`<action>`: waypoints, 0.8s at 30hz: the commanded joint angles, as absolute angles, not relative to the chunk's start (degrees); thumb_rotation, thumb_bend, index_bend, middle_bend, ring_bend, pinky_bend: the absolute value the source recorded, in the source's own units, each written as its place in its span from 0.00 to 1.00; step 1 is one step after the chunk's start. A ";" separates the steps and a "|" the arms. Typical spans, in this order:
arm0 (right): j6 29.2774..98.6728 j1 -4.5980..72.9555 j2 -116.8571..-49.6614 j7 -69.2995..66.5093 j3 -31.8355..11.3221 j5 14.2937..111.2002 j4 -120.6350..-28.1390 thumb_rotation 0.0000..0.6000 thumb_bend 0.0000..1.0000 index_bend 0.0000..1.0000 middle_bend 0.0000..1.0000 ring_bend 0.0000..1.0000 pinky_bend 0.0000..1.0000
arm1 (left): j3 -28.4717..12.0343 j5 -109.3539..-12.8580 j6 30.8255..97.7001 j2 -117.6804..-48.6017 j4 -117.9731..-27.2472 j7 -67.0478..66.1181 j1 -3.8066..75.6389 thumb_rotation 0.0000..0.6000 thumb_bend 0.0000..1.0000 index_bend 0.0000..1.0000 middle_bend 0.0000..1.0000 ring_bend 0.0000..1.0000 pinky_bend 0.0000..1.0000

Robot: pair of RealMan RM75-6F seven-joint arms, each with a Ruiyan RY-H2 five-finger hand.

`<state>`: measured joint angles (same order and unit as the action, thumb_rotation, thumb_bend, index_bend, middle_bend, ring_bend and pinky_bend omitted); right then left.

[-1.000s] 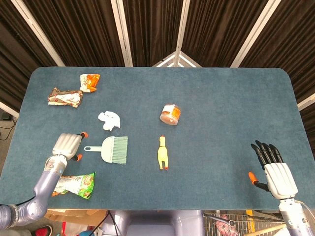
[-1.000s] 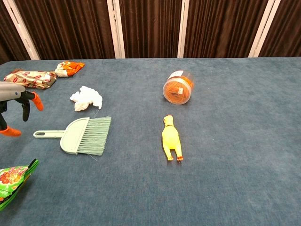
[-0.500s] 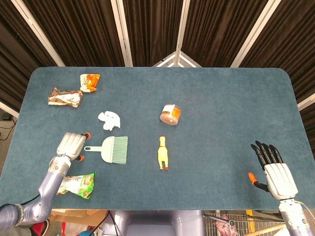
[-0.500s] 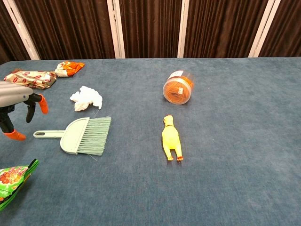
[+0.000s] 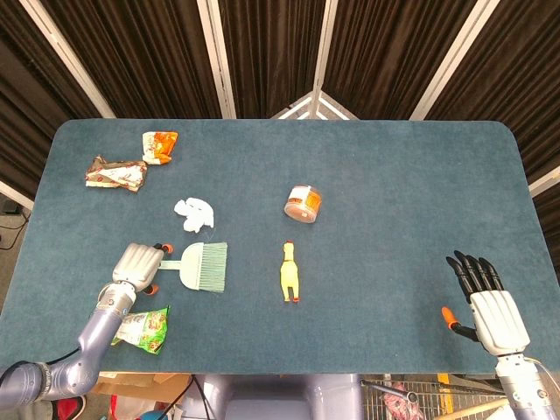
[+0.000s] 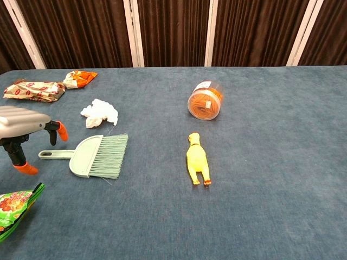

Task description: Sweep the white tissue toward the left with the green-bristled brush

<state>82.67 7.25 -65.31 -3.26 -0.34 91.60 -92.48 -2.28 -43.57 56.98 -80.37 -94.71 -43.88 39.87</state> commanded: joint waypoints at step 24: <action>83.11 7.08 -65.62 -2.91 -0.49 91.63 -92.36 1.00 0.34 0.00 0.00 0.00 0.00 | -0.24 -50.24 59.96 -84.04 -88.82 -43.01 40.52 1.00 0.46 0.31 0.39 1.00 0.98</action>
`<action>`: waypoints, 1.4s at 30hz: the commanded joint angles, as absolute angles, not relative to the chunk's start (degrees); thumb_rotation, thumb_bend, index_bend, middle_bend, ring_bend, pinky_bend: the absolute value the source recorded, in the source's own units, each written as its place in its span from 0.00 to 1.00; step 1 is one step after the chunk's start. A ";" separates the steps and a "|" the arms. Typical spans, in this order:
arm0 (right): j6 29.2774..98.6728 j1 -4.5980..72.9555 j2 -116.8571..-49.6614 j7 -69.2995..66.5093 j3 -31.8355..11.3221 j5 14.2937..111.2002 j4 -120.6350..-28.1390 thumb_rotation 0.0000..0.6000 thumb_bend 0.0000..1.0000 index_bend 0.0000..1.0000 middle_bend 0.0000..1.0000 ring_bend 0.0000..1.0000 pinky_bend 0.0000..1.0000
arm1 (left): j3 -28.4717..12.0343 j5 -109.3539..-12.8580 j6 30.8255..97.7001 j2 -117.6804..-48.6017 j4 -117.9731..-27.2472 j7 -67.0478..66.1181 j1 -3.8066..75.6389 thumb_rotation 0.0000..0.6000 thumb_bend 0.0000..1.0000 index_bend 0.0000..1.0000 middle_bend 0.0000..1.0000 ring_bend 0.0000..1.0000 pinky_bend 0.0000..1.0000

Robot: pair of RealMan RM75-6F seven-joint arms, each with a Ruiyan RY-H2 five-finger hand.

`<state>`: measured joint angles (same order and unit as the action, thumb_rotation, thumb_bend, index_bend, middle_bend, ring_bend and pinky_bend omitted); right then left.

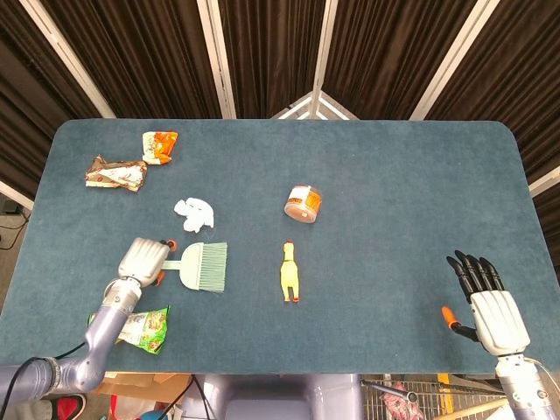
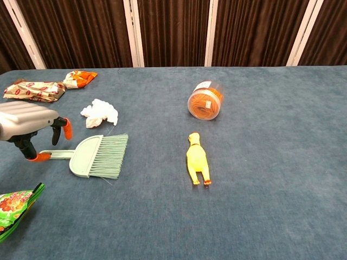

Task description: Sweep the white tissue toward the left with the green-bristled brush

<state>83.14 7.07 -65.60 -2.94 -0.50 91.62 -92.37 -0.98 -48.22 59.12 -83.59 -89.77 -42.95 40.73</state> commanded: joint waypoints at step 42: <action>83.53 6.91 -65.82 -2.53 -0.51 91.95 -92.24 1.00 0.34 0.00 0.00 0.00 0.00 | 0.21 -54.78 58.58 -88.24 -83.04 -41.20 38.47 1.00 0.51 0.33 0.47 1.00 0.98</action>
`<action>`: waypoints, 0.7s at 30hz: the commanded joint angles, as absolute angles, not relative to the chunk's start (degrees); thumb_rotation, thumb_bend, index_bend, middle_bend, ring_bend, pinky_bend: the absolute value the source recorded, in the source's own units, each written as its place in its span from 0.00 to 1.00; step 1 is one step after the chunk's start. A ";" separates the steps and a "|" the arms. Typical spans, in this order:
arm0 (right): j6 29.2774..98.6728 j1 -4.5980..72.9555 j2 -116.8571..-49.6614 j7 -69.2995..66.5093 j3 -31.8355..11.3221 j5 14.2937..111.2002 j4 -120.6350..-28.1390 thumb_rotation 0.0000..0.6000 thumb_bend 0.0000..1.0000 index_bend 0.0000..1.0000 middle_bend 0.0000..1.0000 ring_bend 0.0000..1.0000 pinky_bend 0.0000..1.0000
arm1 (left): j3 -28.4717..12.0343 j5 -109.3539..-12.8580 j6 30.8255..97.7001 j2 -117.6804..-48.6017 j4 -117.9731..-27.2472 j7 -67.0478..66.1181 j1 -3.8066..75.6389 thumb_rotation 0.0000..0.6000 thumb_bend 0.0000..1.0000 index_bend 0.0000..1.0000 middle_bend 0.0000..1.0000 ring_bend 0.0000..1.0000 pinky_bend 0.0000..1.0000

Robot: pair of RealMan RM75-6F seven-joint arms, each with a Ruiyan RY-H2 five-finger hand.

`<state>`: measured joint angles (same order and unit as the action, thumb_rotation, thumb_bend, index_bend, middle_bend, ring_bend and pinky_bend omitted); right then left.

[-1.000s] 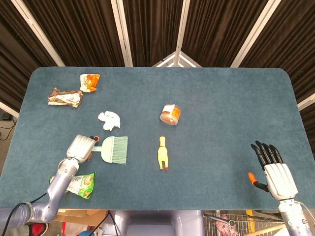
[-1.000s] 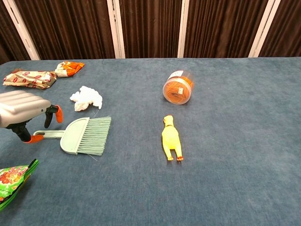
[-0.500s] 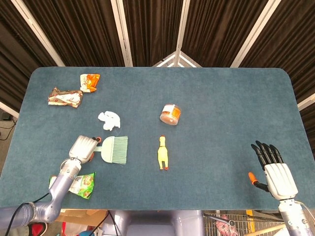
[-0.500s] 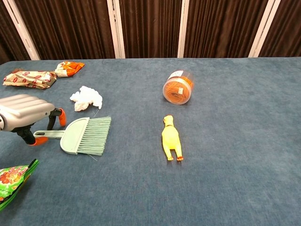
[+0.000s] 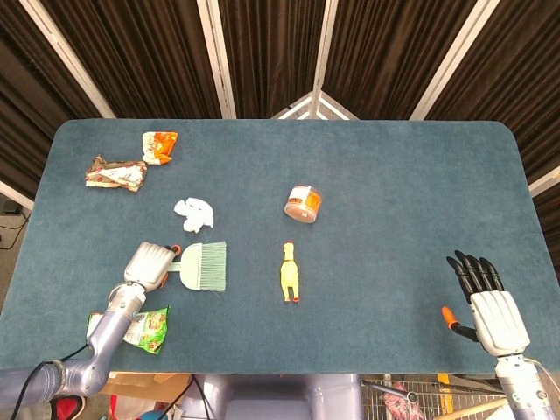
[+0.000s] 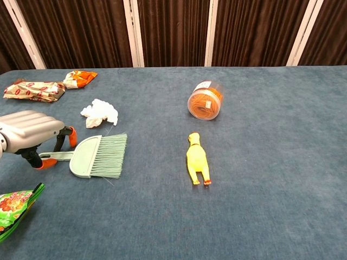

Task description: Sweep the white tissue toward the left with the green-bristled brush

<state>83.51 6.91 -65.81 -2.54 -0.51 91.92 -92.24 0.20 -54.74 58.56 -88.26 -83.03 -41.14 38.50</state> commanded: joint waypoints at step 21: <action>83.86 6.89 -66.18 -2.12 -0.38 92.56 -92.17 1.00 0.34 0.00 0.00 0.00 0.00 | 0.54 -53.77 57.88 -87.38 -84.06 -42.67 38.13 1.00 0.52 0.40 0.52 0.99 0.98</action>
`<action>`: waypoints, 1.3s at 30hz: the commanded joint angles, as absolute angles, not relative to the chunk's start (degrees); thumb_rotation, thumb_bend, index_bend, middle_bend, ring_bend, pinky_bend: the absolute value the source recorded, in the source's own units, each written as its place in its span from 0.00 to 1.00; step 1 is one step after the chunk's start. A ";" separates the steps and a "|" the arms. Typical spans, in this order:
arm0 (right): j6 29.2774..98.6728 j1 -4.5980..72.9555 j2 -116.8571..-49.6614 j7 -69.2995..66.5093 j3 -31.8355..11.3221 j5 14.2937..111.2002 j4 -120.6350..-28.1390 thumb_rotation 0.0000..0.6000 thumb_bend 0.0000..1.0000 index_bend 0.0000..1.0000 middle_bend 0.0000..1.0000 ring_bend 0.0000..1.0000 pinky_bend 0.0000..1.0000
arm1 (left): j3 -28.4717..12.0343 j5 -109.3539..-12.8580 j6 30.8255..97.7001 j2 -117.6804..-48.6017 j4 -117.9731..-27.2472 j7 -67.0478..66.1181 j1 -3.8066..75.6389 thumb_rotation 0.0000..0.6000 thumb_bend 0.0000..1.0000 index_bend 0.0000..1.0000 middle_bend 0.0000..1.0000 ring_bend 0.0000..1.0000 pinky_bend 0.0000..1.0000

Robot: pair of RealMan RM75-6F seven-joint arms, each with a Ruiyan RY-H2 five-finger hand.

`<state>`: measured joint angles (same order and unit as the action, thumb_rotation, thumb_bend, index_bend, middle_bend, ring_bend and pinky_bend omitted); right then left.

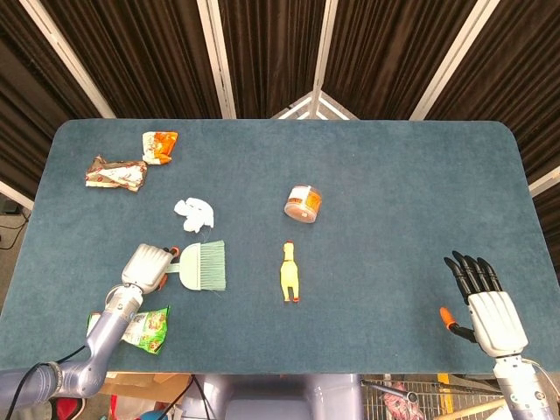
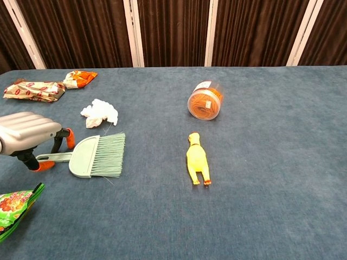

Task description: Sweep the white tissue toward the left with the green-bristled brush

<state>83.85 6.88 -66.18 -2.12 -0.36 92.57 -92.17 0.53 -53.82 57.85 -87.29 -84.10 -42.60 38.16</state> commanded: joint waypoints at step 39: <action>84.25 6.80 -65.99 -3.77 -0.93 91.89 -92.55 1.00 0.34 0.00 0.00 0.00 0.00 | -7.16 -59.04 56.35 -76.26 -92.70 -50.72 46.70 1.00 0.82 0.73 0.87 1.00 1.00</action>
